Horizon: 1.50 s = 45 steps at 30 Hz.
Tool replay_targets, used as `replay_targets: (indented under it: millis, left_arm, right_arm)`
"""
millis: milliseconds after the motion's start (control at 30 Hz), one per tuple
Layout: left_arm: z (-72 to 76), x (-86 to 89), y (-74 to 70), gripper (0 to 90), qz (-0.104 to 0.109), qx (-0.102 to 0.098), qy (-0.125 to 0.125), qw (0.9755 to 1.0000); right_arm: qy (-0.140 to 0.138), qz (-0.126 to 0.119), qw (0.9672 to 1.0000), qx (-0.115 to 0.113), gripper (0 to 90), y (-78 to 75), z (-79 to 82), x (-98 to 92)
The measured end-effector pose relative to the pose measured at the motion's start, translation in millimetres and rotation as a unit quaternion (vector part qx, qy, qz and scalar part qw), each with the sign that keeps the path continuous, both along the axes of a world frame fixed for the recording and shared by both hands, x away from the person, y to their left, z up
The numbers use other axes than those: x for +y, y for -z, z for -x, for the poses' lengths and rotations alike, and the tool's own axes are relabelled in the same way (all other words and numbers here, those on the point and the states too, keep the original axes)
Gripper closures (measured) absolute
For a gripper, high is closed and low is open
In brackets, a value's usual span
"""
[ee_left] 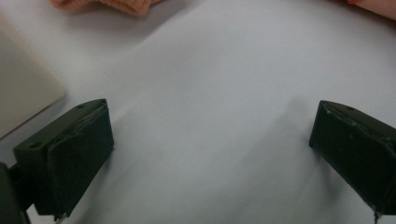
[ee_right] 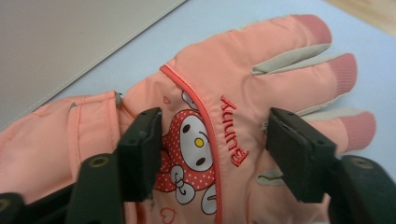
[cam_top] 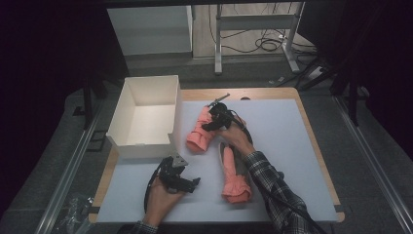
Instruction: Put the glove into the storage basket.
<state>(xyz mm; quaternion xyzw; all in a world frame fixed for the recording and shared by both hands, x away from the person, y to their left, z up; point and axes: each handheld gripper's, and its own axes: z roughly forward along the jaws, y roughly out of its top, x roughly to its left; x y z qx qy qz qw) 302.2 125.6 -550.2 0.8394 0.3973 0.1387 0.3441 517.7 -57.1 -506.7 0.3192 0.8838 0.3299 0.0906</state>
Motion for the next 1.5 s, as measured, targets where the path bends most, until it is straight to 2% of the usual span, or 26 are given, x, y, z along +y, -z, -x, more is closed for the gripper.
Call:
replay_targets:
  millis: [33, 67, 100, 167, 267, 433, 667, 800, 900, 1167, 1500]
  left_arm:
    - [0.0, 0.0, 0.0, 0.0, 0.000, 0.000, 0.000, 1.0000]
    - [0.0, 0.0, 0.0, 0.0, 0.000, 0.000, 0.000, 1.0000]
    - [0.2, -0.2, 0.1, 0.0, 0.001, 0.001, -0.001, 1.0000]
    - [0.2, -0.2, 0.1, 0.0, 0.001, 0.001, -0.001, 1.0000]
    - [0.2, -0.2, 0.1, 0.0, 0.001, 0.001, -0.001, 1.0000]
    - [0.2, -0.2, 0.1, 0.0, 0.001, 0.001, -0.001, 1.0000]
    - [0.2, -0.1, 0.1, 0.0, 0.001, 0.001, -0.001, 1.0000]
    - [0.2, 0.0, 0.0, 0.0, 0.000, 0.001, -0.001, 1.0000]
    - [0.1, 0.0, 0.0, 0.0, 0.000, 0.000, 0.000, 1.0000]
    - [-0.1, 0.2, 0.1, 0.0, -0.001, -0.001, 0.001, 1.0000]
    - [-0.1, 0.2, 0.1, 0.0, -0.001, -0.001, 0.001, 1.0000]
  right_arm:
    - [0.002, -0.001, 1.0000, 0.004, 45.0, 0.4, -1.5, 0.2]
    - [0.005, -0.009, 0.9998, 0.017, 57.9, 0.5, -3.9, -0.3]
    - [0.005, -0.009, 0.9998, 0.017, 57.9, 0.5, -3.9, -0.3]
    - [0.003, -0.024, 0.9991, 0.033, 69.1, 1.5, -3.7, -1.4]
    - [0.000, -0.027, 0.9992, 0.029, 81.5, 0.1, -1.2, -3.0]
    - [-0.001, -0.019, 0.9997, 0.015, 85.0, -7.2, 2.8, -3.2]
    - [-0.004, -0.018, 0.9998, 0.008, 85.1, -18.9, 7.5, -8.3]
    - [-0.009, -0.032, 0.9994, 0.010, 85.1, -30.1, 11.8, -15.4]
    - [-0.025, -0.040, 0.9989, 0.007, 84.8, -43.2, 17.3, -20.9]
    - [-0.048, -0.055, 0.9973, 0.007, 84.7, -66.3, 30.3, -32.6]
    - [-0.099, -0.067, 0.9928, 0.012, 84.7, -88.5, 58.7, -53.4]
